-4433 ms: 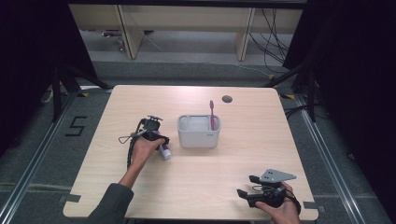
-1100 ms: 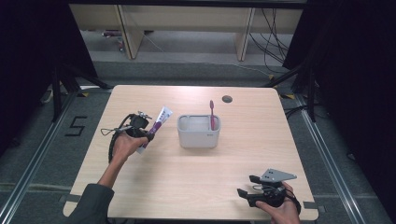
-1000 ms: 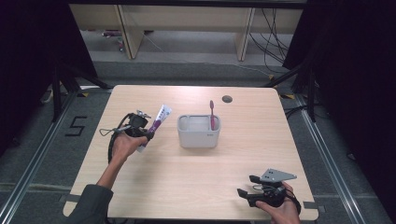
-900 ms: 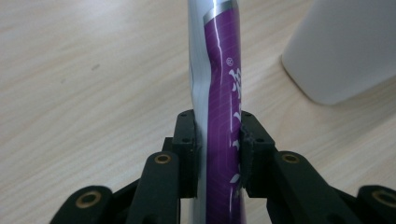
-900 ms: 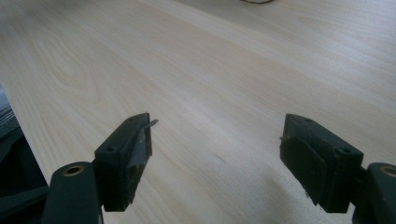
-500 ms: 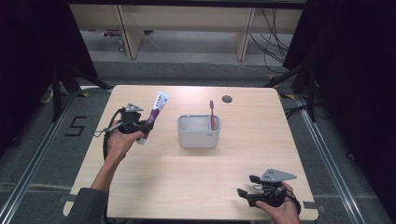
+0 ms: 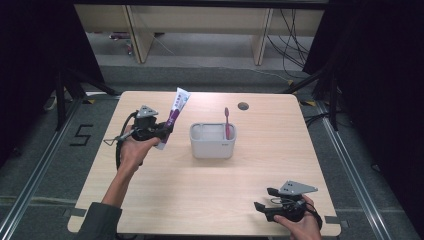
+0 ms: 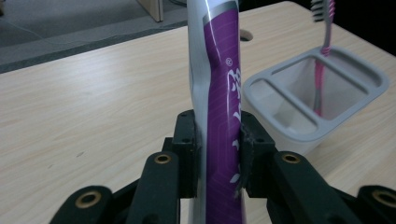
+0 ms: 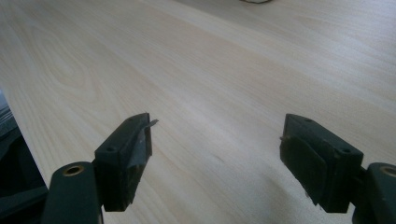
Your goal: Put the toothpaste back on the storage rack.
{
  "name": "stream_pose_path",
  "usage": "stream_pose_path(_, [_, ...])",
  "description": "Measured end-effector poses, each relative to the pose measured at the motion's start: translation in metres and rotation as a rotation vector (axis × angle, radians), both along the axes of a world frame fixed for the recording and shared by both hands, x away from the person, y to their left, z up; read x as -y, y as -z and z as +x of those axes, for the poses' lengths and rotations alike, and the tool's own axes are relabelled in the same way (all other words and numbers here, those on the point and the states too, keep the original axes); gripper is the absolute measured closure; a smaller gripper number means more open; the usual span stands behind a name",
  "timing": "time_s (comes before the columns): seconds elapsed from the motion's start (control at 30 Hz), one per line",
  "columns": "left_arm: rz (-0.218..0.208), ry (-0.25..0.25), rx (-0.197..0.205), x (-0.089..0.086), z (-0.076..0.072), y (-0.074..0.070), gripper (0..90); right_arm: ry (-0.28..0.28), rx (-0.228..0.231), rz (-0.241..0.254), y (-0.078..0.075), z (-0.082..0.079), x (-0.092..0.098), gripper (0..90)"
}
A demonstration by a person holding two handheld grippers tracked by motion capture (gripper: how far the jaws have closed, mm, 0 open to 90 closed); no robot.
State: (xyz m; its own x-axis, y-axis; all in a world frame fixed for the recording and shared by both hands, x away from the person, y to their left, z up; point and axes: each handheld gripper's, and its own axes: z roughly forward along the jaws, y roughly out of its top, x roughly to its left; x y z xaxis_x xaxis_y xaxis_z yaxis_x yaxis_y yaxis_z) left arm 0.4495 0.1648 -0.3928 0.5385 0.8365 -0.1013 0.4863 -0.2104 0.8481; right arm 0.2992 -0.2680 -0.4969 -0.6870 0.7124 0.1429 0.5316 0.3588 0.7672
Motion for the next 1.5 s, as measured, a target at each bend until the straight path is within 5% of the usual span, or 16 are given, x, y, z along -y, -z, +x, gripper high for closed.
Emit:
stream_pose_path(0.2, [-0.059,0.018,0.021,0.014,0.001,-0.008,71.4,-0.001,0.000,-0.001,0.000,0.000,0.000,25.8])
stream_pose_path(0.93, [-0.159,0.075,0.102,0.059,0.006,-0.023,71.3,-0.009,-0.003,0.006,0.000,0.000,0.001,25.8])
stream_pose_path(1.5, [-0.228,0.104,0.178,0.083,0.014,-0.013,71.3,-0.008,-0.004,0.007,0.000,0.000,0.001,25.8])
